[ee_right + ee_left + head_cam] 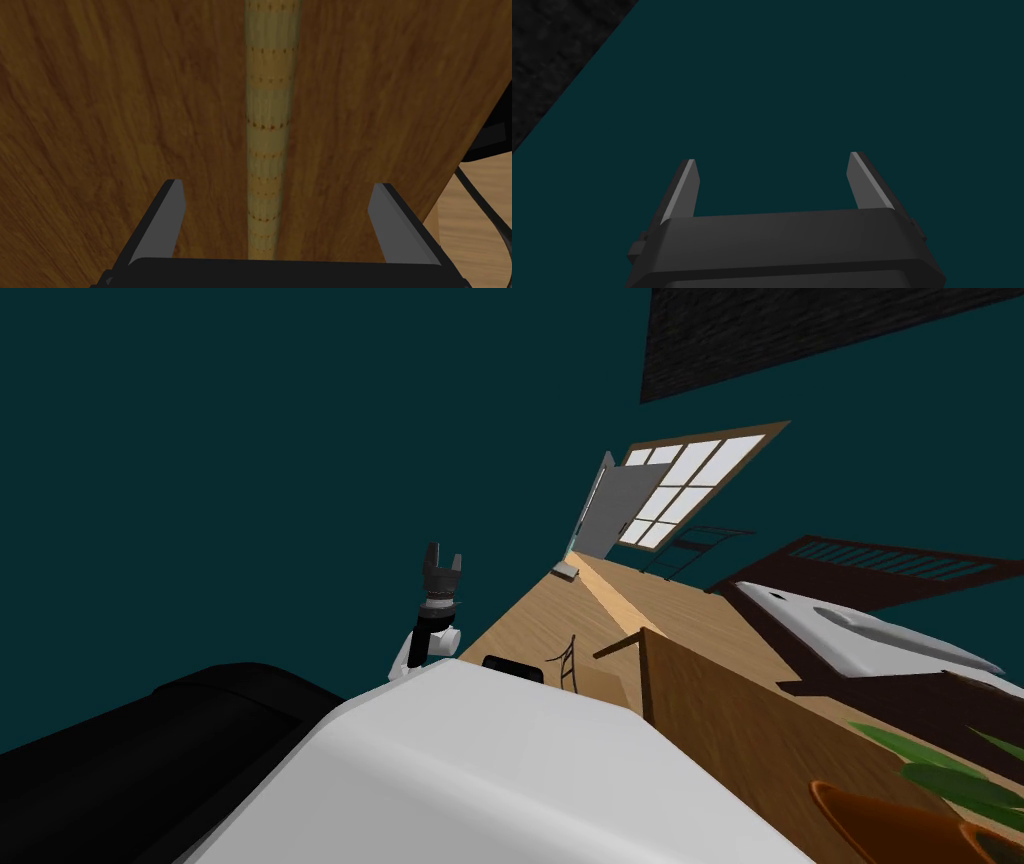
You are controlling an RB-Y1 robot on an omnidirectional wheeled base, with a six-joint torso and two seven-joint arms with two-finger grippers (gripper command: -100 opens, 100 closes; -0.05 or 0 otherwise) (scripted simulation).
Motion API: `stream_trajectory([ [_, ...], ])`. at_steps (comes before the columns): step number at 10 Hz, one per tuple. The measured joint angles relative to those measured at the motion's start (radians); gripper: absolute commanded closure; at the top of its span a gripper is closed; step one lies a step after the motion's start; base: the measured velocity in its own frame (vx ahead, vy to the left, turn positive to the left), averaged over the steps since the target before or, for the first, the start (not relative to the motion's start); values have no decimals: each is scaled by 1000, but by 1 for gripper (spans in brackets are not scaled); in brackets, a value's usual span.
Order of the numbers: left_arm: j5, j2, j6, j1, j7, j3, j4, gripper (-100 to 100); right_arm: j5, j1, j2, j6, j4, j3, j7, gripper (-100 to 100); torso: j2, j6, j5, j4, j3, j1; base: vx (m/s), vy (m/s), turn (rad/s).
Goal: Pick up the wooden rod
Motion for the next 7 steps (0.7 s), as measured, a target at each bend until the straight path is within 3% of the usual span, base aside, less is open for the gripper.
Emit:
stream_trajectory([
  [3, 0, 0, 0, 0, 0, 0, 0, 0, 6, 5, 49, -15, 40, -31, 22, -100, 0, 0, 0, 0, 0, 0, -7, -1, 71],
  [6, 0, 0, 0, 0, 0, 0, 0, 0, 11, -14, 88, -54, 120, -50, 37, -100, 1, 0, 0, 0, 0, 0, -19, -1, 73],
  [7, 0, 0, 0, 0, 0, 0, 0, 0, 11, -11, 90, -56, 118, -52, 39, -100, -1, 0, 0, 0, 0, 0, 9, 0, -30],
])
